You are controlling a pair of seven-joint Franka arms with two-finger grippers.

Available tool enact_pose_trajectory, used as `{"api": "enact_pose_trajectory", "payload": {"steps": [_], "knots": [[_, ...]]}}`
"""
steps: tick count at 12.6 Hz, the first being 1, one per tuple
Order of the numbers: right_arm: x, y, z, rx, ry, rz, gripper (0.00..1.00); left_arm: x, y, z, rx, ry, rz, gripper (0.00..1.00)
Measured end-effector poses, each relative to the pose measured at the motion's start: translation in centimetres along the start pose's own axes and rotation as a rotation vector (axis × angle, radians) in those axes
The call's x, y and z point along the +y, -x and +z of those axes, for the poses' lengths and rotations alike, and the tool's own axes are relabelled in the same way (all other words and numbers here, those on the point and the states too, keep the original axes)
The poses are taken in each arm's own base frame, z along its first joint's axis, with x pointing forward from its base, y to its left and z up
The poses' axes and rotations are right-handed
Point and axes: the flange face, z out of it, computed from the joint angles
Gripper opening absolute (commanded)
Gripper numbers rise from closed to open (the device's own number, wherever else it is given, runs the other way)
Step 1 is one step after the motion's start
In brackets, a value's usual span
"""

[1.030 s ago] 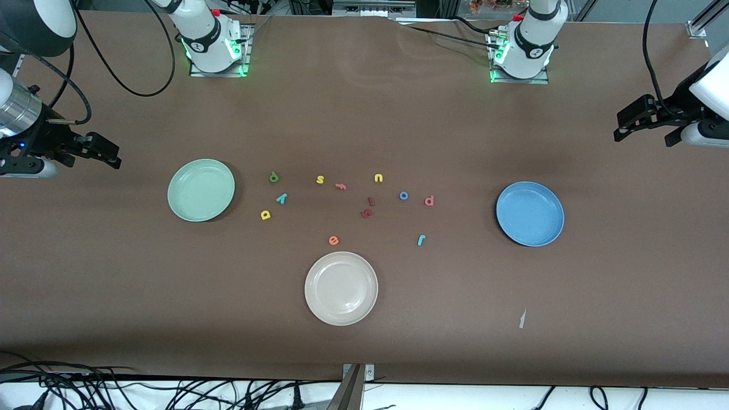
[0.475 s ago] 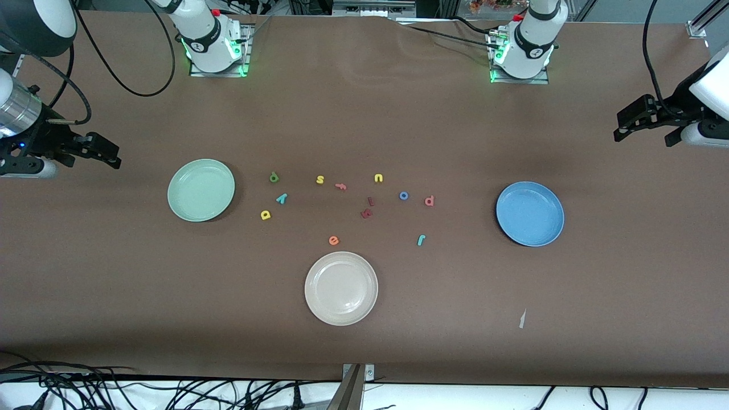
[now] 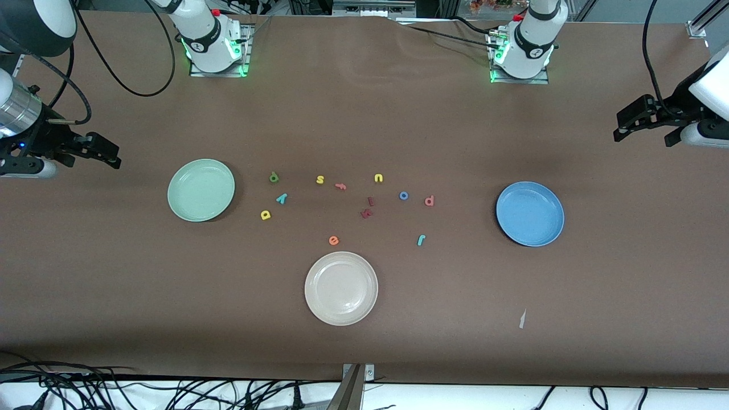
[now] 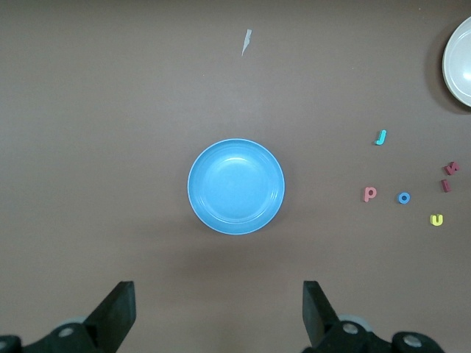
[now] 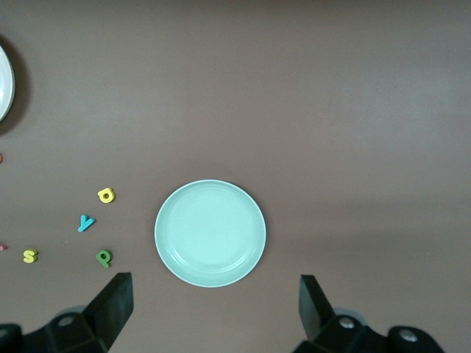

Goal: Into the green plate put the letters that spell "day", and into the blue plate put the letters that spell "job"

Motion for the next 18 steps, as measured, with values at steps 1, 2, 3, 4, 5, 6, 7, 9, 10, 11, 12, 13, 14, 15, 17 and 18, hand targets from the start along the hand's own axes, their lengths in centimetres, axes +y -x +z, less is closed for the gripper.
{"api": "enact_pose_trajectory", "payload": {"steps": [1, 2, 3, 4, 5, 6, 7, 9, 10, 11, 12, 13, 14, 15, 17, 18], "knots": [[0.0, 0.0, 0.0, -0.001, 0.0, -0.001, 1.0, 0.0, 0.0, 0.0, 0.0, 0.0, 0.0, 1.0], [-0.1, 0.0, 0.2, -0.006, 0.0, -0.002, 1.0, 0.0, 0.0, 0.0, 0.0, 0.0, 0.0, 1.0], [-0.2, -0.1, 0.7, -0.017, 0.001, -0.001, 1.0, 0.0, 0.0, 0.0, 0.0, 0.0, 0.0, 1.0], [-0.4, -0.4, 1.6, -0.033, 0.002, -0.003, 1.0, 0.0, 0.0, 0.0, 0.0, 0.0, 0.0, 1.0], [-0.9, -0.6, 2.6, -0.05, 0.003, -0.003, 1.0, 0.0, 0.0, 0.0, 0.0, 0.0, 0.0, 1.0], [-1.9, -1.0, 3.8, -0.069, 0.005, 0.015, 1.0, 0.0, 0.0, 0.0, 0.0, 0.0, 0.0, 1.0], [-3.5, -1.3, 5.1, -0.082, 0.008, 0.035, 1.0, 0.0, 0.0, 0.0, 0.0, 0.0, 0.0, 1.0], [-8.0, -1.9, 7.9, -0.092, 0.015, 0.079, 1.0, 0.0, 0.0, 0.0, 0.0, 0.0, 0.001, 1.0], [-10.2, -2.0, 9.3, -0.092, 0.018, 0.1, 1.0, 0.0, 0.0, 0.0, 0.0, 0.0, 0.001, 1.0], [-12.1, -2.1, 10.5, -0.092, 0.02, 0.113, 1.0, 0.0, 0.0, 0.0, 0.0, 0.0, 0.001, 1.0], [-13.4, -2.1, 11.5, -0.098, 0.022, 0.126, 1.0, 0.0, 0.0, 0.0, 0.0, 0.0, 0.001, 1.0], [-14.2, -1.9, 12.2, -0.106, 0.025, 0.137, 1.0, 0.0, -0.1, 0.1, -0.002, 0.0, 0.001, 1.0], [-14.9, -1.6, 12.9, -0.109, 0.026, 0.146, 1.0, 0.0, -0.1, 0.2, -0.003, 0.0, 0.001, 1.0], [-15.8, -1.2, 14.1, -0.102, 0.024, 0.167, 1.0, 0.0, -0.2, 0.3, -0.006, 0.001, 0.001, 1.0], [-18.5, -0.1, 17.9, -0.061, 0.008, 0.231, 1.0, 0.0, -0.5, 1.0, -0.02, 0.002, 0.0, 1.0], [-19.9, 0.4, 20.1, -0.044, 0.0, 0.28, 0.99, -0.1, -0.8, 1.6, -0.032, 0.003, 0.0, 1.0]]}}
